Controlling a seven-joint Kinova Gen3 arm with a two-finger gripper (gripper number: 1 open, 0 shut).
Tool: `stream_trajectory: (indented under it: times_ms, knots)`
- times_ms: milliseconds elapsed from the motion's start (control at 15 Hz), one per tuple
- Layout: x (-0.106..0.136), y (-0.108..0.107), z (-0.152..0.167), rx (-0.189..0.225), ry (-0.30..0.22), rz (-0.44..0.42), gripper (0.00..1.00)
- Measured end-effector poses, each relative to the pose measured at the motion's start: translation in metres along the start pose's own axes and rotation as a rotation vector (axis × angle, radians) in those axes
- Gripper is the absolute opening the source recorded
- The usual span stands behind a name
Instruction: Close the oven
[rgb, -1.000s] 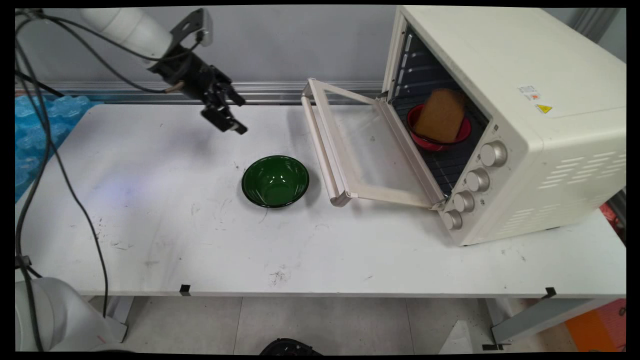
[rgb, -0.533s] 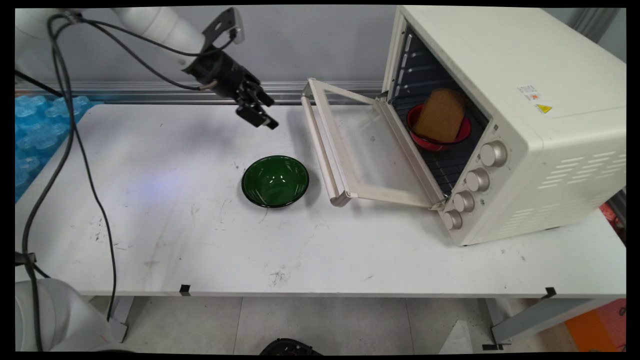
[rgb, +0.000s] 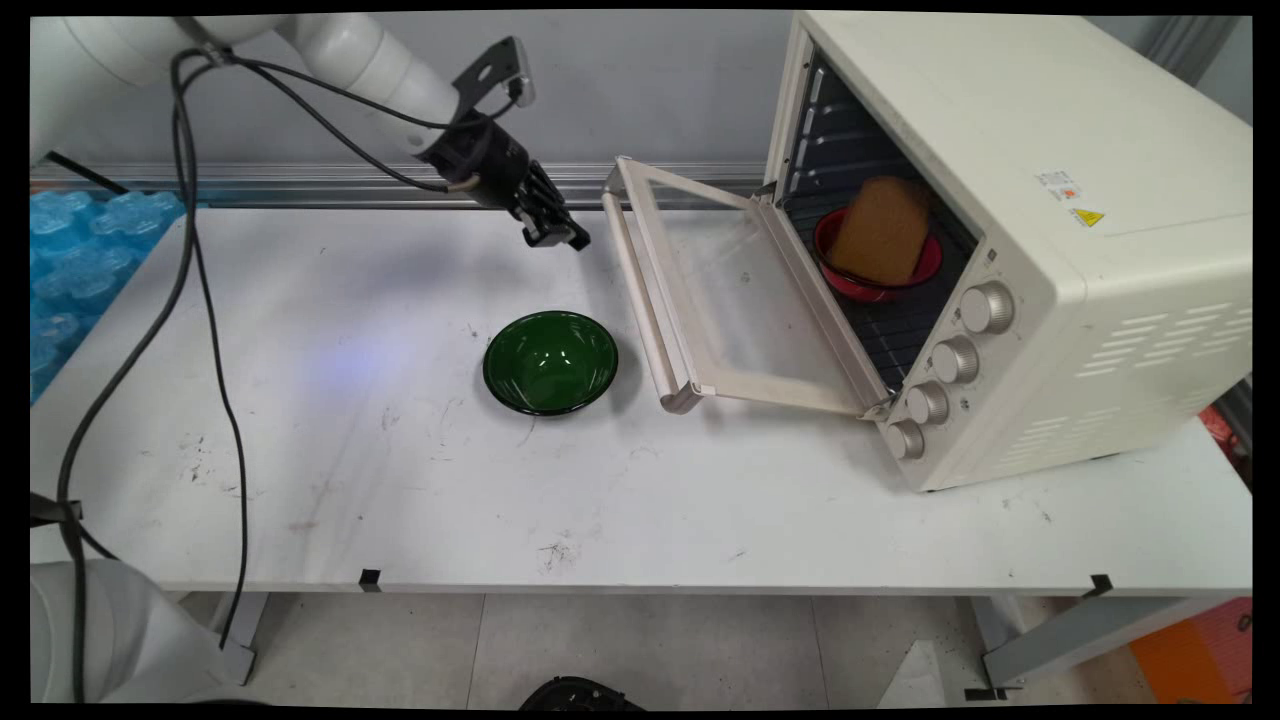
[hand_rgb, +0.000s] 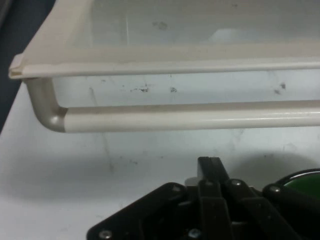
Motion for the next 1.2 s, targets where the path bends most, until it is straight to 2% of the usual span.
stream_trajectory:
  times_ms: [600,1200]
  knots:
    - [-0.001,0.0,0.045,-0.029,-0.01,0.031,0.0]
    - [0.003,0.001,0.061,-0.069,0.025,0.043,0.0]
